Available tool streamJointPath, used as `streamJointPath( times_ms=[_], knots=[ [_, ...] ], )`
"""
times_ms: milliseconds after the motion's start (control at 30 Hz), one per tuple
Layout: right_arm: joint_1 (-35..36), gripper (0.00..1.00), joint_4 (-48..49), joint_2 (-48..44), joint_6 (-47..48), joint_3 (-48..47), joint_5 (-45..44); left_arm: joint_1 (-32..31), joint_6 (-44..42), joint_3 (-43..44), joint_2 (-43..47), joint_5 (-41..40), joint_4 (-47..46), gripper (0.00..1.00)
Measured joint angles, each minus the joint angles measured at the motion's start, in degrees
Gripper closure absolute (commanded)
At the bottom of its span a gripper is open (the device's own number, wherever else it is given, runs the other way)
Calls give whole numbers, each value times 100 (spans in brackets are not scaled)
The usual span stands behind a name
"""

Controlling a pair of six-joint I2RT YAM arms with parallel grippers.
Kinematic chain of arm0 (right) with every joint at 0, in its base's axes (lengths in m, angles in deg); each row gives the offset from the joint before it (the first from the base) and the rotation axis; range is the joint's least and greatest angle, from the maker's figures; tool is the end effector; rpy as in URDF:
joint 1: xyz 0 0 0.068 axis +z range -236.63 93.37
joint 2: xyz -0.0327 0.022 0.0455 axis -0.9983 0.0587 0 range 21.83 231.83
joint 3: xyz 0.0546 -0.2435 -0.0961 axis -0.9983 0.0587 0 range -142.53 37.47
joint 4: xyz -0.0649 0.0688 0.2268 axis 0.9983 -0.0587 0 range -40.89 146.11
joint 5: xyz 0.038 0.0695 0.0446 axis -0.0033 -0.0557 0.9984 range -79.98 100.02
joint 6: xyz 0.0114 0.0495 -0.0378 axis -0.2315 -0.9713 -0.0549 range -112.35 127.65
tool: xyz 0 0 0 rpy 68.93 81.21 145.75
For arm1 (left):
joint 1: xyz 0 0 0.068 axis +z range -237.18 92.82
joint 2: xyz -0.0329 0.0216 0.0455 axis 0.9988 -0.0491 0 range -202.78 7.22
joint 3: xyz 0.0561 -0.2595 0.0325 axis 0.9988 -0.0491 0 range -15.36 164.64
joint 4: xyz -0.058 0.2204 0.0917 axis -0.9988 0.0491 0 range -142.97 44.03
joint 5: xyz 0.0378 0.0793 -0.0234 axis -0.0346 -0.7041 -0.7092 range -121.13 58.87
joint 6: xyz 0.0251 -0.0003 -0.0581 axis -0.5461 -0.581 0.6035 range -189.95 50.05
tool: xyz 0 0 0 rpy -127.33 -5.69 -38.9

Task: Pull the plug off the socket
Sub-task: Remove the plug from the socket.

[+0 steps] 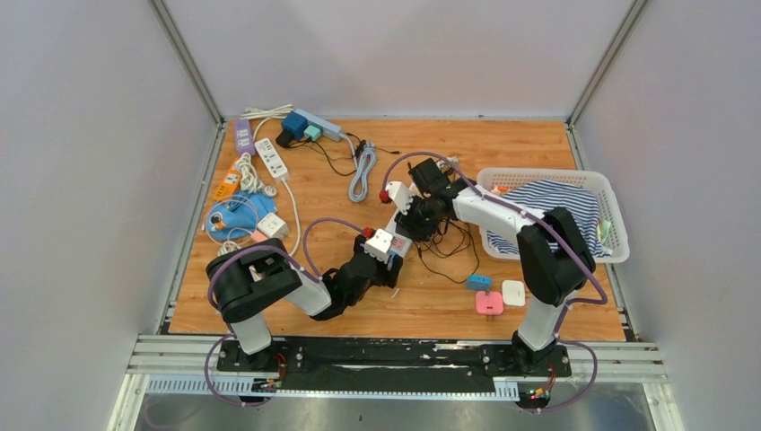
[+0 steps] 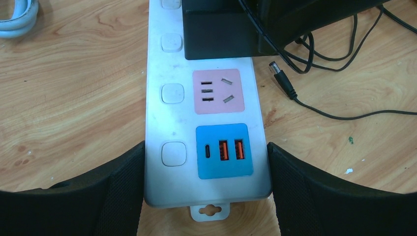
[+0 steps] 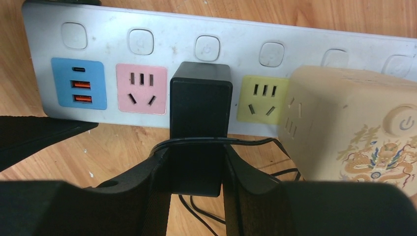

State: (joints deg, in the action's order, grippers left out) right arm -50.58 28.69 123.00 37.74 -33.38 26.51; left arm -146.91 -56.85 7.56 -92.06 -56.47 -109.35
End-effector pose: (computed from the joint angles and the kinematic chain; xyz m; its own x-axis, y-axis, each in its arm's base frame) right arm 0.2843 0.2241 0.2016 -0.2472 -0.7745 -0.5822 -0.9370 0.3441 -0.0600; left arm 0.1615 -0.2352 0.1208 -0.2987 0.1054 -0.9485 0.5237 0.8490 -0.0706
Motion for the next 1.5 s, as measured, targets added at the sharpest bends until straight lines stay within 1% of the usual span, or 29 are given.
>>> streamJointPath(
  times_ms=[167, 300, 400, 633, 767, 967, 1100, 1167, 1367, 1500],
  knots=[
    [-376, 100, 0, 2, -48, 42, 568, 0, -50, 4, 0, 66, -9, 100],
    [-466, 100, 26, 2, -48, 76, 804, 0, -66, 17, -4, 90, -7, 100],
    [-385, 100, 24, 2, 4, 74, 750, 0, -63, 17, -4, 85, -2, 100],
    [37, 100, -57, 0, 133, -22, 68, -4, 26, 0, -4, 20, 0, 100],
    [2, 100, -63, 0, 129, -24, 68, -4, 24, 0, -4, 17, 0, 100],
    [-372, 100, -63, 4, 44, 7, 662, -4, -55, 11, -9, 83, -7, 100],
    [-361, 100, -68, 26, 52, 9, 713, -4, -57, 13, -9, 90, -4, 100],
    [-289, 100, -92, 44, 98, -4, 647, -4, -48, 13, -9, 83, -4, 100],
    [92, 100, -210, 72, 201, -155, 33, -4, 33, -4, -9, 9, 0, 100],
    [98, 100, -219, 72, 203, -160, -55, -7, 42, -7, -9, 7, 0, 100]
  ],
)
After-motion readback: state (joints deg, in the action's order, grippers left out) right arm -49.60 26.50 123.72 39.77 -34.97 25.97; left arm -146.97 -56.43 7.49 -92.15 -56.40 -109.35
